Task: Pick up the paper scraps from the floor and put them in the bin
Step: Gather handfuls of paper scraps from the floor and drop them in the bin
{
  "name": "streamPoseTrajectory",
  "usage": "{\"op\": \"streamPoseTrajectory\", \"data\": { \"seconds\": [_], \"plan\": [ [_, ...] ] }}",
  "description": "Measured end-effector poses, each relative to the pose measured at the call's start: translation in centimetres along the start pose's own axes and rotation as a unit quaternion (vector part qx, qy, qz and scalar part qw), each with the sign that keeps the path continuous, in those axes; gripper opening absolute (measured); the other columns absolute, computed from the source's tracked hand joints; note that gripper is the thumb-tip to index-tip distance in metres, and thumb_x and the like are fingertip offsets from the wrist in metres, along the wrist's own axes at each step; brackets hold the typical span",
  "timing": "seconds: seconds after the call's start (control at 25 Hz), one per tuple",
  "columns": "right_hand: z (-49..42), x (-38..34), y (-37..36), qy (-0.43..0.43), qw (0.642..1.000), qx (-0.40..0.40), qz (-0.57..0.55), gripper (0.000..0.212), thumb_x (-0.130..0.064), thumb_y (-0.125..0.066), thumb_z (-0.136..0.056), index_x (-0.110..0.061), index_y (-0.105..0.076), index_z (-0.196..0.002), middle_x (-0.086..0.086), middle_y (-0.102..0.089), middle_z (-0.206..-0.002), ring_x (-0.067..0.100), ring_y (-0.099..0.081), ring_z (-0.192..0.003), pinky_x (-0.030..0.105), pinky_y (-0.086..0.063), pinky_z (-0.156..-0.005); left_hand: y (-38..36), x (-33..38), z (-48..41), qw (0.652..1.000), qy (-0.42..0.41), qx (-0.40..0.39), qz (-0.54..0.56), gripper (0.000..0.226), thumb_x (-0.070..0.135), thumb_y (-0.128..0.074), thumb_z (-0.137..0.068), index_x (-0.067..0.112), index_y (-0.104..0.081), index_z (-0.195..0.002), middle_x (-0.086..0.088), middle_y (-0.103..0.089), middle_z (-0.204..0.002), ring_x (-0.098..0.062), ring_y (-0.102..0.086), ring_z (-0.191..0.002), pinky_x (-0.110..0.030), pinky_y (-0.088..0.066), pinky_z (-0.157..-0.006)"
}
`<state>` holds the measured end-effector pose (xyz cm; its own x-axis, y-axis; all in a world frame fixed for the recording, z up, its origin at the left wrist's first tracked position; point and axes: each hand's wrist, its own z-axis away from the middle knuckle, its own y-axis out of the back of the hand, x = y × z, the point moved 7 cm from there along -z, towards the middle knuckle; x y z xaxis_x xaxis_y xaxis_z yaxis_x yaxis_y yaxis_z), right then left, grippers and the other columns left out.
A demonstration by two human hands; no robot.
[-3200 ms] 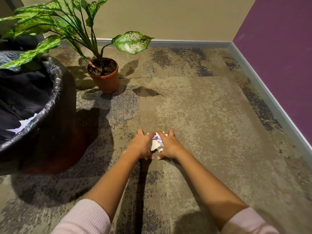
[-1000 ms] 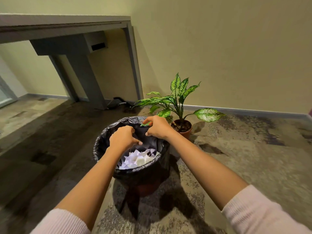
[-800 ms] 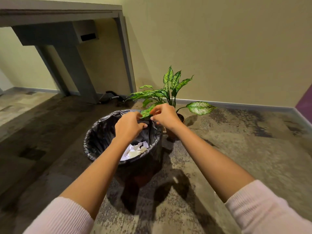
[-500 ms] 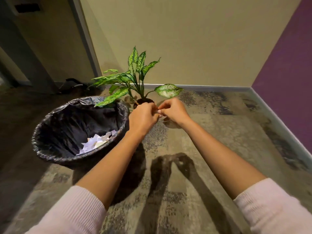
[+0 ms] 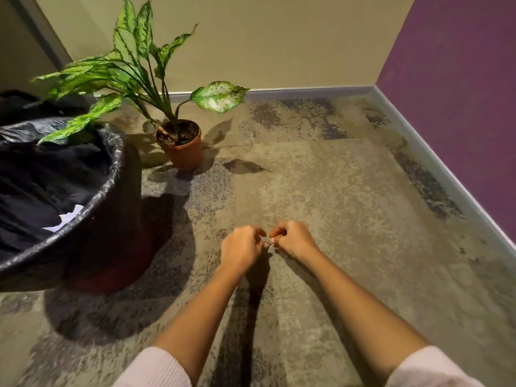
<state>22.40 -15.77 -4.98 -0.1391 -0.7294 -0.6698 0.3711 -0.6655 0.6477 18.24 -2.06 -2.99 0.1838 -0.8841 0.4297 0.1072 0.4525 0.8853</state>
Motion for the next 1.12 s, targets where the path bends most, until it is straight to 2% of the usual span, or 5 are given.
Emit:
{"op": "streamPoseTrajectory", "data": {
  "seconds": [0.2, 0.32, 0.52, 0.88, 1.12],
  "plan": [
    [-0.7, 4.2, -2.2, -0.028, 0.999, 0.024, 0.026, 0.012, -0.017, -0.067, -0.081, -0.024, -0.074, -0.088, 0.003, -0.074, -0.087, 0.022, -0.069, -0.083, 0.034, -0.057, -0.077, -2.9, -1.2, -0.2, 1.0, 0.017, -0.015, -0.018, 0.022, 0.039, -0.069, -0.085, 0.037, -0.069, -0.107, 0.004, -0.074, -0.104, -0.022, -0.068, -0.102, -0.033, -0.055, -0.078],
    [-1.1, 4.8, -3.1, -0.008, 0.999, 0.038, 0.037, 0.02, -0.019, -0.064, -0.082, -0.028, -0.072, -0.099, -0.003, -0.073, -0.089, 0.018, -0.068, -0.081, 0.034, -0.057, -0.074, -3.4, -0.9, -0.7, 0.999, 0.011, 0.001, -0.031, 0.021, 0.04, -0.068, -0.086, 0.038, -0.069, -0.108, 0.005, -0.073, -0.105, -0.021, -0.069, -0.098, -0.031, -0.053, -0.073],
    [-1.8, 5.0, -3.4, 0.016, 0.999, 0.046, 0.024, 0.025, -0.016, -0.071, -0.078, -0.031, -0.068, -0.099, -0.012, -0.063, -0.068, 0.004, -0.061, -0.067, 0.028, -0.053, -0.062, -4.0, 0.2, -1.3, 0.997, -0.038, 0.037, -0.064, 0.018, 0.035, -0.063, -0.089, 0.037, -0.071, -0.105, 0.009, -0.068, -0.107, -0.017, -0.067, -0.094, -0.026, -0.042, -0.061],
    [-1.0, 3.6, -2.9, 0.05, 0.995, 0.057, 0.065, 0.027, -0.01, -0.051, -0.086, -0.027, -0.067, -0.099, -0.001, -0.066, -0.094, 0.017, -0.058, -0.077, 0.027, -0.043, -0.063, -4.3, 1.8, -2.0, 0.988, -0.067, 0.014, -0.139, 0.013, 0.02, -0.059, -0.088, 0.02, -0.067, -0.098, 0.002, -0.063, -0.098, -0.024, -0.067, -0.085, -0.03, -0.043, -0.057],
    [0.2, 1.4, -2.7, 0.038, 0.994, 0.029, 0.103, 0.029, -0.006, -0.052, -0.085, -0.022, -0.066, -0.104, 0.005, -0.065, -0.095, 0.024, -0.063, -0.086, 0.036, -0.055, -0.07, -3.0, 2.1, -1.0, 0.991, -0.04, -0.013, -0.129, 0.021, 0.017, -0.056, -0.09, 0.013, -0.06, -0.11, -0.006, -0.061, -0.11, -0.028, -0.067, -0.093, -0.034, -0.043, -0.06]
  ]
}}
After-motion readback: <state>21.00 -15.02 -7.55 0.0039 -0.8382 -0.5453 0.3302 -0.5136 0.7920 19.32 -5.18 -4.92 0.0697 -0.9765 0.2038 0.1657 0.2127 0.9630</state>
